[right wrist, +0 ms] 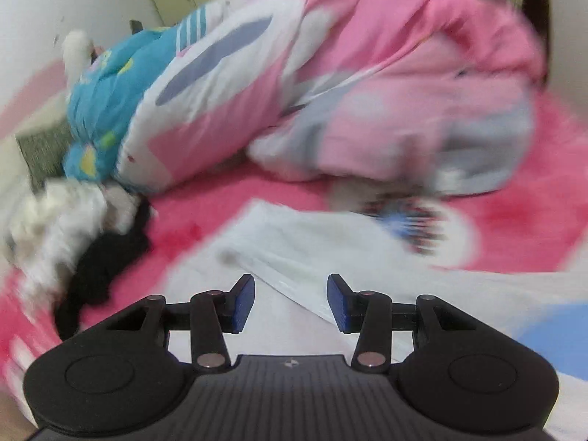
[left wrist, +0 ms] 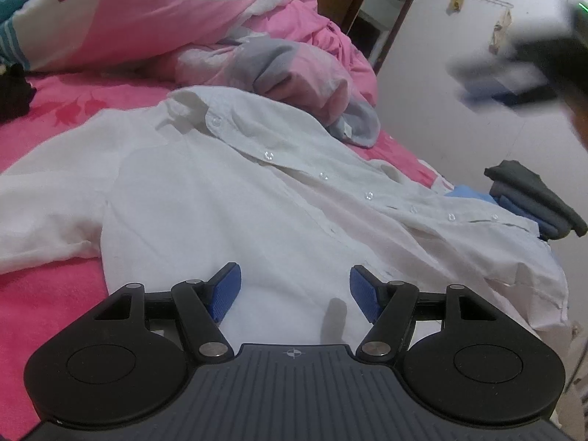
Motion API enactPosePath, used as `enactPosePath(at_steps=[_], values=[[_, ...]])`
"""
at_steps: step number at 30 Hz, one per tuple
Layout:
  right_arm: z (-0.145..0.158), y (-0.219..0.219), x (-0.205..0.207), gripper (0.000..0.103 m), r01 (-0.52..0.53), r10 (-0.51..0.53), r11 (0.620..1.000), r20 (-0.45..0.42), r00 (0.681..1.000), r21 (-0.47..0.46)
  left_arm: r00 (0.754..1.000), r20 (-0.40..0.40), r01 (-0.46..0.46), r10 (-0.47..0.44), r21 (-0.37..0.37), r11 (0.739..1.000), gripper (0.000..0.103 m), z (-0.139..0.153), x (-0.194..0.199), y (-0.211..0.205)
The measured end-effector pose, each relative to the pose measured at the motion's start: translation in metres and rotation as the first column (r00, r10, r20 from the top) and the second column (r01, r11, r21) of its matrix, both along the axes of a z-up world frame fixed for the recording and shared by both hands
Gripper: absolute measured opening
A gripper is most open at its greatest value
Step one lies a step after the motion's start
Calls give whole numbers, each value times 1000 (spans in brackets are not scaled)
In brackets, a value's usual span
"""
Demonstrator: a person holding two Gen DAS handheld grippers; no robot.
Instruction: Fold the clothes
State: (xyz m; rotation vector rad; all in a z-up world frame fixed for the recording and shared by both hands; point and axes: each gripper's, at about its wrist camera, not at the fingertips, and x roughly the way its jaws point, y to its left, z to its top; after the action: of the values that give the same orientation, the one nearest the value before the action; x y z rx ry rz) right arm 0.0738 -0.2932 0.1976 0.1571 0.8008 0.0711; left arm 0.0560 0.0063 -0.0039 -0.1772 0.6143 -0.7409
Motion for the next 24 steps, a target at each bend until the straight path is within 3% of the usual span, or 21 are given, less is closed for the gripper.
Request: enactPosePath(at_steps=[4,9,11,15,20,22,24], values=[[-22,-35,-105,46,119,-107,971,68,992,-209,999,50,-13,14,-24,1000,68,8,-9,4],[-60,-90,-183,46,296,-277,875,107,955,-384,995,96,-25,29,-42,999,73,27,-30,11],[-67,-102,-190,46,314,-280,851,142,950,-422,994,104,-29,31,-19,999,73,36,-45,10],[-79,-106,-183,46,240,-146,795,208,967,-557,995,92,-42,43,-18,999,75,47,-83,17],[-108,-109,-152,45,71,14,763,126,992,-642,997,52,-63,63,13,998,75,48,-122,20],[-116,-117,-140,43,39,35,769,103,994,-638,997,33,-73,72,36,997,75,47,-133,19],[-114,-129,-136,34,45,20,815,106,994,-578,996,16,-89,89,50,995,75,45,-142,18]])
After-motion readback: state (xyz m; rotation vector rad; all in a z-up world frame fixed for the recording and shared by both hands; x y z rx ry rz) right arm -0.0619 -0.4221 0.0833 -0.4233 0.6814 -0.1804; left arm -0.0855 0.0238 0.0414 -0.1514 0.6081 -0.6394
